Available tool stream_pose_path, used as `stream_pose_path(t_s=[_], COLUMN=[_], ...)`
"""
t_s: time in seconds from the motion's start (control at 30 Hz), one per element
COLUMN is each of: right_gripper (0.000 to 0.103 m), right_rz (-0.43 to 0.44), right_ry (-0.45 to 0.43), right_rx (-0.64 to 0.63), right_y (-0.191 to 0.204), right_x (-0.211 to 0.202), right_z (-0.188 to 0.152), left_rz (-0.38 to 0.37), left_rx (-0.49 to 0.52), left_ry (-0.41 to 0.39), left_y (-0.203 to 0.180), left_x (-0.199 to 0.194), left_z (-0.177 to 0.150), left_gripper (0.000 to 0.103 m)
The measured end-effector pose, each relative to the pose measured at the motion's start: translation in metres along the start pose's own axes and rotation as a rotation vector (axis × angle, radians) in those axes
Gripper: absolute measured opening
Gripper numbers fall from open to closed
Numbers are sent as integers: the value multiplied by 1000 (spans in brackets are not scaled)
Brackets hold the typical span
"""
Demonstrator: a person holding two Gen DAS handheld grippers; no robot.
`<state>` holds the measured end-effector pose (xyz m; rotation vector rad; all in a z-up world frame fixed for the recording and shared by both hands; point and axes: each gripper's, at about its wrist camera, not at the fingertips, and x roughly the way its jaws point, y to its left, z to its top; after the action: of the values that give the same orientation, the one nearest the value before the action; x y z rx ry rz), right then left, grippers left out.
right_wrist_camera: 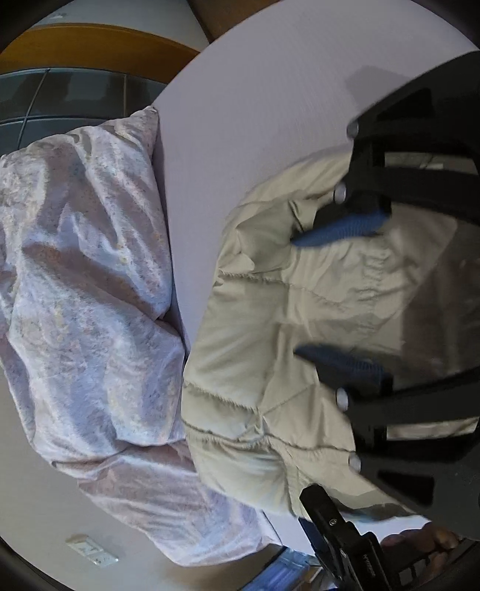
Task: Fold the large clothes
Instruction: 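Open both tools and withdraw from the folded jacket bundle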
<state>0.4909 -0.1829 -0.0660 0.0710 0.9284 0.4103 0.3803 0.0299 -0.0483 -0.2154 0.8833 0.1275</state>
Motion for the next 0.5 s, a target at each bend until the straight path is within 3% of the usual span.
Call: stream_pose_path(t_s=[0.03,0.2,0.5], right_gripper=[91,98,101], right_rz=[-6,74,140], right_ry=[-2,60,146], right_rx=[-1,95,242], right_y=[-2,-29,-78], right_x=[-4,-15,-21], right_z=[1,6,5], left_rz=[0,3,4], left_rx=[6,4,-28], left_ry=[-1,18,64], left_y=[2,18,43], left_x=[-6,-26,-42], left_z=[-1,-4,-15], left_gripper=[101,101,101])
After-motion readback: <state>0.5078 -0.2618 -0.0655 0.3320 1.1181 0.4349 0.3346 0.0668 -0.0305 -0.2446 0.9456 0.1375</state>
